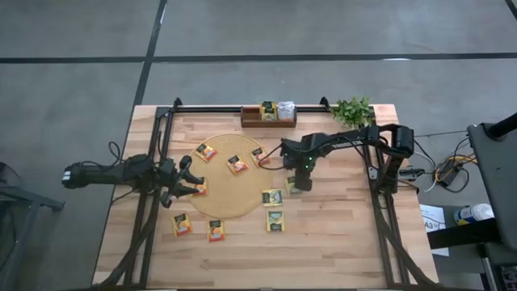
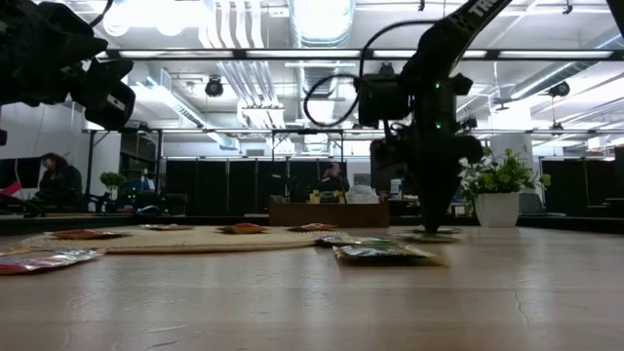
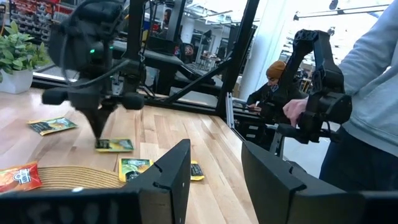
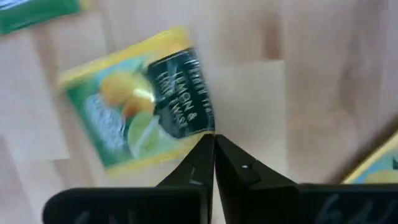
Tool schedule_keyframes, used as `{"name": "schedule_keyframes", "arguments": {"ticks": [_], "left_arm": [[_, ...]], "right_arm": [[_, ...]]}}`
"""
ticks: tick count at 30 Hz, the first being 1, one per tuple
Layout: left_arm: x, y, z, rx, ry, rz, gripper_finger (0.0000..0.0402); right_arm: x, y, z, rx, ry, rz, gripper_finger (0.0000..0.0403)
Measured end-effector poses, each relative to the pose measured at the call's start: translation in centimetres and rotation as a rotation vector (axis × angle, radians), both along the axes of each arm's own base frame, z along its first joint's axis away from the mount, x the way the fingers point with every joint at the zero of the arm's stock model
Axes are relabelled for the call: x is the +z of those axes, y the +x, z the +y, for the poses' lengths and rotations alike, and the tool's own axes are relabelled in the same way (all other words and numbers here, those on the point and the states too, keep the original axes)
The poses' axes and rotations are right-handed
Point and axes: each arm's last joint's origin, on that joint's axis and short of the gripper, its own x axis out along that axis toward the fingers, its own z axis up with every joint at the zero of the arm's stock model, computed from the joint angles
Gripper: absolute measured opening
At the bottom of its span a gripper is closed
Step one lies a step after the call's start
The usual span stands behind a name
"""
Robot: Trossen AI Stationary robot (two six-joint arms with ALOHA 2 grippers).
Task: Pick & Place Tea
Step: Put the yellow tea bag into the middle section of the wooden organizer
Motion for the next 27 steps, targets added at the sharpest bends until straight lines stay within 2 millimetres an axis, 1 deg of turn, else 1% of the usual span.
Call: {"name": "schedule_keyframes", "arguments": {"ticks": [6, 10, 17, 20, 27], "left_arm": [[0.0, 0.0, 0.0, 0.0, 0.0, 0.0, 0.0138], [0.0, 0.0, 0.0, 0.0, 0.0, 0.0, 0.0138], [0.0, 0.0, 0.0, 0.0, 0.0, 0.0, 0.0138], [0.0, 0.0, 0.0, 0.0, 0.0, 0.0, 0.0138], [0.0, 0.0, 0.0, 0.0, 0.0, 0.0, 0.0138]], "right_arm": [[1.8, 0.3, -0.3, 0.025, -0.036, -0.055, 0.0008], [3.4, 0.5, -0.4, 0.024, -0.05, -0.111, 0.0008], [5.7, 0.8, -1.3, 0.027, -0.121, -0.18, 0.0008], [6.4, 1.0, -2.1, 0.027, -0.155, -0.201, 0.0008], [8.2, 1.1, -4.8, 0.007, -0.206, -0.255, 0.0008]]}}
